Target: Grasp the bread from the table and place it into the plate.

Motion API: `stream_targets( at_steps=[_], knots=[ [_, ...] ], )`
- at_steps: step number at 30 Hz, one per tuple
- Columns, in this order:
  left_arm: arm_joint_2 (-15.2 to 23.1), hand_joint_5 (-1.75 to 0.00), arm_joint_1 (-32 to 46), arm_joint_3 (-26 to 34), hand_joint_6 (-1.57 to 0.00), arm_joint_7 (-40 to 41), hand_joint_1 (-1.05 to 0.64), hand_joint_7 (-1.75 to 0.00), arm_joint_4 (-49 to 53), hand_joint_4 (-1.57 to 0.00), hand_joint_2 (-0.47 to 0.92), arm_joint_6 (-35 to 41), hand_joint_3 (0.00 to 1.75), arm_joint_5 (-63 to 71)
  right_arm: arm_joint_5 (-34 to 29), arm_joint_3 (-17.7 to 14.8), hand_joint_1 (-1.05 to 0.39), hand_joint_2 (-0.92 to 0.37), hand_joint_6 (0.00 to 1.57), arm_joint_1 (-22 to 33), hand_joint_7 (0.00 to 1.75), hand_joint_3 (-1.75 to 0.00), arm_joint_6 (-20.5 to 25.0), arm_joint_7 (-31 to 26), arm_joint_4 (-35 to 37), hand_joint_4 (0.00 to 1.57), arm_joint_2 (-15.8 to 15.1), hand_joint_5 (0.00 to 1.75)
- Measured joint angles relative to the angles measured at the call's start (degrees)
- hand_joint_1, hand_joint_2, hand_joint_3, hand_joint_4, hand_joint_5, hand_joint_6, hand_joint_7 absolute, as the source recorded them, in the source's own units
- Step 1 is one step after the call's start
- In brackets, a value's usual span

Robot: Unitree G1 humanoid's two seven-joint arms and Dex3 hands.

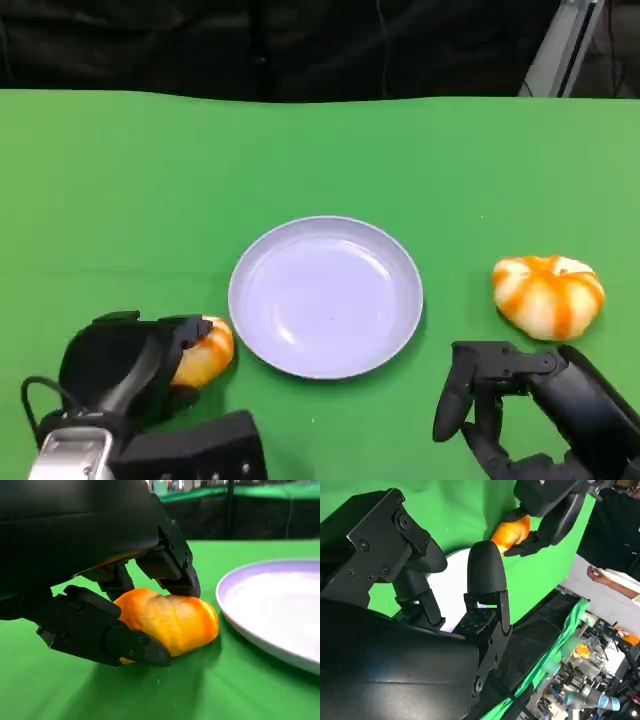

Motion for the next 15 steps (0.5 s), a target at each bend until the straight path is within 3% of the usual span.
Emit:
stream_targets(
  at_steps=[3, 4, 6, 7, 8, 9, 11, 13, 15],
  knots=[
    [0.54, -1.74, 0.55, 0.41, -0.85, 3.87, -0.21, -1.23, 0.11, -0.83, 0.66, -2.45, 0.85, -2.3, -0.03, 0.0, 0.09, -0.28, 0.81, -0.18, 1.31, -1.42, -0.05, -0.02, 0.03, 0.85, 0.0, 1.67],
    [0.7, -1.74, 0.79, 0.45, -0.78, 5.12, -0.23, -1.39, 0.1, -0.84, 0.69, -3.06, 0.7, -2.64, -0.01, -0.01, 0.09, -0.28, 0.81, -0.25, 1.31, -1.42, -0.09, -0.02, 0.04, 0.85, 0.0, 1.67],
    [1.19, -1.75, 1.5, 0.49, -0.74, 7.5, -0.23, -1.48, 0.02, -0.84, 0.73, -3.71, 0.59, -2.64, 0.12, -0.05, 0.09, -0.28, 0.8, -0.29, 1.31, -1.42, -0.11, -0.01, 0.07, 0.85, -0.01, 1.66],
    [1.42, -1.75, 1.83, 0.5, -0.78, 8.28, -0.25, -1.37, 0.0, -0.83, 0.78, -3.87, 0.4, -2.63, 0.21, -0.08, 0.09, -0.28, 0.8, -0.29, 1.31, -1.41, -0.12, 0.0, 0.09, 0.85, -0.02, 1.66],
    [1.53, -1.75, 2.25, 0.58, -0.8, 8.91, -0.24, -1.32, -0.31, -0.83, 0.82, -3.85, 0.32, -2.61, 0.3, -0.11, 0.09, -0.28, 0.8, -0.3, 1.31, -1.41, -0.14, 0.02, 0.11, 0.85, -0.03, 1.66],
    [1.55, -1.75, 2.76, 0.73, -0.82, 9.72, -0.22, -1.32, -0.89, -0.83, 0.8, -3.8, 0.39, -2.6, 0.36, -0.16, 0.09, -0.28, 0.8, -0.3, 1.31, -1.41, -0.17, 0.04, 0.14, 0.85, -0.05, 1.66],
    [1.7, -1.75, 4.02, 1.17, -0.84, 12.2, -0.19, -1.32, -2.67, -0.84, 0.64, -4.05, 0.76, -2.51, 0.39, -0.21, 0.09, -0.28, 0.8, -0.3, 1.31, -1.41, -0.24, 0.06, 0.15, 0.85, -0.08, 1.67],
    [2.19, -1.75, 4.54, 1.31, -0.83, 15.4, -0.18, -1.39, -3.56, -0.86, 0.55, -5.57, 0.95, -2.42, 0.35, -0.24, 0.1, -0.28, 0.8, -0.31, 1.31, -1.42, -0.25, 0.06, 0.16, 0.85, -0.09, 1.67],
    [2.58, -1.75, 4.83, 1.44, -0.82, 18.32, -0.17, -1.43, -4.23, -0.86, 0.52, -7.61, 1.02, -2.42, 0.35, -0.24, 0.1, -0.28, 0.8, -0.31, 1.31, -1.42, -0.26, 0.06, 0.16, 0.85, -0.09, 1.68]
  ],
)
